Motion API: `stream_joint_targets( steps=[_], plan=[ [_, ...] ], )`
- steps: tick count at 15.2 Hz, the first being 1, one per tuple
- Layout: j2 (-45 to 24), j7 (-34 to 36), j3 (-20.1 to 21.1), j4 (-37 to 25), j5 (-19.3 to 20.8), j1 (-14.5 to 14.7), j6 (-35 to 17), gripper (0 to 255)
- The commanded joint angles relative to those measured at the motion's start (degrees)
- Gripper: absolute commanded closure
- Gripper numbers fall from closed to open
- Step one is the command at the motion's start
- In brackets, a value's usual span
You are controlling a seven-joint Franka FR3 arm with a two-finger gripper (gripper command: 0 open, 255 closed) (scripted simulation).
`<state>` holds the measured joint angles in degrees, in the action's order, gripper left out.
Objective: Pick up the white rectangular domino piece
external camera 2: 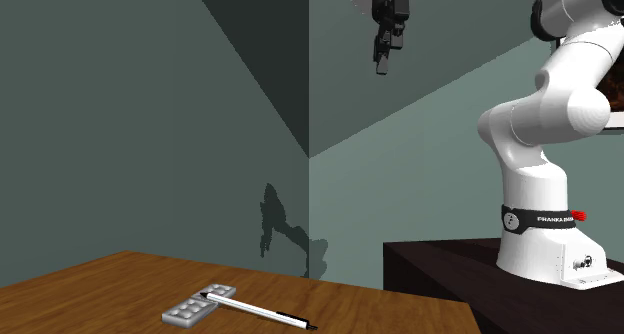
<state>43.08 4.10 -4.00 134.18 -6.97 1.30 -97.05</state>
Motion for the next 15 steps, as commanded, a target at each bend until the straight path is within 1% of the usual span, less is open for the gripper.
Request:
stream_joint_targets(
  steps=[1,8,15],
  plan=[
    [0.0,0.0,0.0,0.0,0.0,0.0,0.0,0],
    [-11.7,-8.0,-1.3,1.6,1.2,2.2,-11.7,0],
    [-25.7,-15.6,-2.2,-0.6,1.6,4.3,-22.1,0]
  ],
)
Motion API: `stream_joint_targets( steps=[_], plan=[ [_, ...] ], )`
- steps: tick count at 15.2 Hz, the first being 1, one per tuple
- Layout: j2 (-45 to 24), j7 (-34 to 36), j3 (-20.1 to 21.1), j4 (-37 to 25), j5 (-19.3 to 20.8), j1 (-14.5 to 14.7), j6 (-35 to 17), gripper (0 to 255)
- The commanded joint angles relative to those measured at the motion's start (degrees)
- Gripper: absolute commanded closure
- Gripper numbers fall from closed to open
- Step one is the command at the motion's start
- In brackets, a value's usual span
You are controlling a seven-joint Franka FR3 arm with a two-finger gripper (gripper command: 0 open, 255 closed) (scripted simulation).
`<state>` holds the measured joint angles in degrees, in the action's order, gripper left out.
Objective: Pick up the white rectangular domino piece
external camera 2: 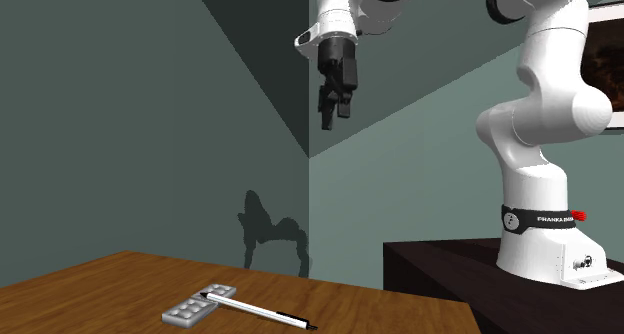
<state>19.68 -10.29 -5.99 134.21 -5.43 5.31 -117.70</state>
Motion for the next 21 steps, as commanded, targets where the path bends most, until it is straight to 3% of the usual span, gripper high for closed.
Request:
stream_joint_targets(
  steps=[1,11,21],
  plan=[
    [-4.4,-2.3,-0.2,-1.3,0.0,0.5,-2.8,0],
    [-26.2,-11.9,0.4,-11.2,-0.3,2.2,-13.1,0],
    [-48.3,-18.6,2.3,-27.5,1.6,2.9,-17.7,0]
  ],
)
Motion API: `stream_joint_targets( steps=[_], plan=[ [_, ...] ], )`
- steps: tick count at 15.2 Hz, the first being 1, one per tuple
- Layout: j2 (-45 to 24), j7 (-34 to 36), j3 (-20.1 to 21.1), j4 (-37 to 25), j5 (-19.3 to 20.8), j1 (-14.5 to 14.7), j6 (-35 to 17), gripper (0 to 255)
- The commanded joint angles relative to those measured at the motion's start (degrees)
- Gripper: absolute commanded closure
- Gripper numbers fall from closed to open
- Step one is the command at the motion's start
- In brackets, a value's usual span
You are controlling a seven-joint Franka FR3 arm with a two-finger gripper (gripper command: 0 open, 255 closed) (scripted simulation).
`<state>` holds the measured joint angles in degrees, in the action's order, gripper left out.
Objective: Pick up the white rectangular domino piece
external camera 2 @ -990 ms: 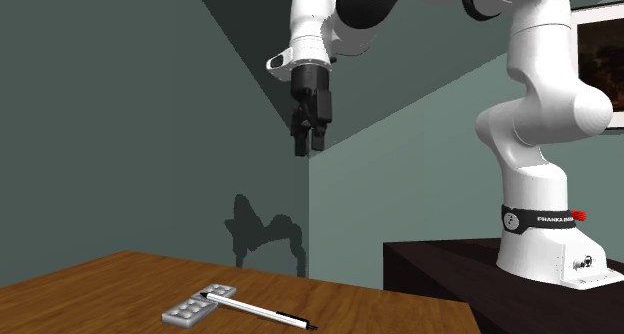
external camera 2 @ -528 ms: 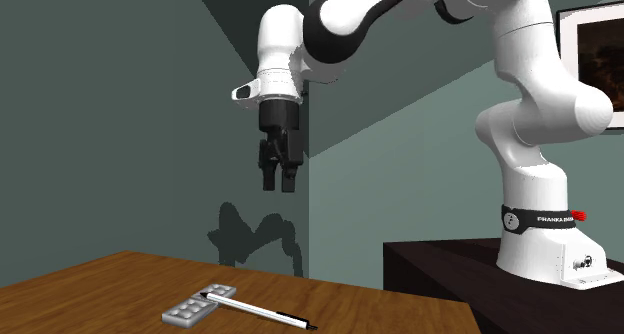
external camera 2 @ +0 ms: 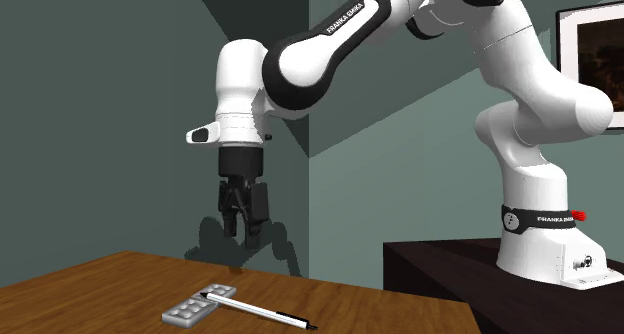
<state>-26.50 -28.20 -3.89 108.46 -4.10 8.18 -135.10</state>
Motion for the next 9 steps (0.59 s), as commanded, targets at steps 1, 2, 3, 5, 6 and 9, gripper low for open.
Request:
stream_joint_targets(
  steps=[1,2,3,5,6,9],
  plan=[
    [-4.4,-1.2,0.4,-3.7,0.6,0.2,-0.5,0],
    [-6.6,-1.7,0.5,-5.8,1.0,0.3,-0.6,0],
    [-7.2,-1.8,0.5,-6.3,1.1,0.3,-0.6,0],
    [-8.2,-1.8,0.6,-6.3,1.0,0.3,-1.6,0],
    [-8.8,-1.9,0.6,-6.3,1.0,0.2,-2.1,0],
    [-10.5,-1.9,0.7,-6.5,0.8,0.2,-3.7,0]
  ],
)
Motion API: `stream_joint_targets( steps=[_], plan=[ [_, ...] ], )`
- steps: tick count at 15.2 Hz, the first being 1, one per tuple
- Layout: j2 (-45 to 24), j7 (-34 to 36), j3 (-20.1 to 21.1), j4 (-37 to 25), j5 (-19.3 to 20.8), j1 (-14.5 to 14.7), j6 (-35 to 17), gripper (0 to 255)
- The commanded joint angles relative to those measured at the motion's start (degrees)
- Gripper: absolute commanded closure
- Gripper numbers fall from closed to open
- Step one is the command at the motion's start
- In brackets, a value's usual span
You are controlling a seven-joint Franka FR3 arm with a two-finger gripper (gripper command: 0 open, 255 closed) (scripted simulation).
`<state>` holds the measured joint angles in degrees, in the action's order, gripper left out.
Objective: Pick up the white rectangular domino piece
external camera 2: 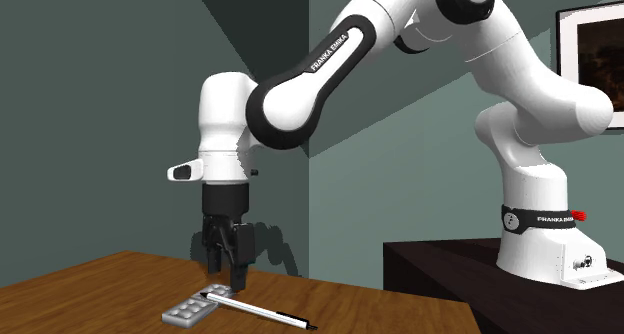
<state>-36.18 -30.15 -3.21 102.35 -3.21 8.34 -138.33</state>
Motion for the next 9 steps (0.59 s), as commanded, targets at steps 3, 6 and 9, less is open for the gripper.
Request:
stream_joint_targets(
  steps=[3,6,9],
  plan=[
    [-1.7,0.0,0.1,-0.5,-0.1,0.0,-1.2,0],
    [-1.8,0.0,0.1,-0.7,-0.1,0.0,-1.1,255],
    [-1.8,0.0,0.1,-0.7,-0.1,0.0,-1.1,255]
  ],
)
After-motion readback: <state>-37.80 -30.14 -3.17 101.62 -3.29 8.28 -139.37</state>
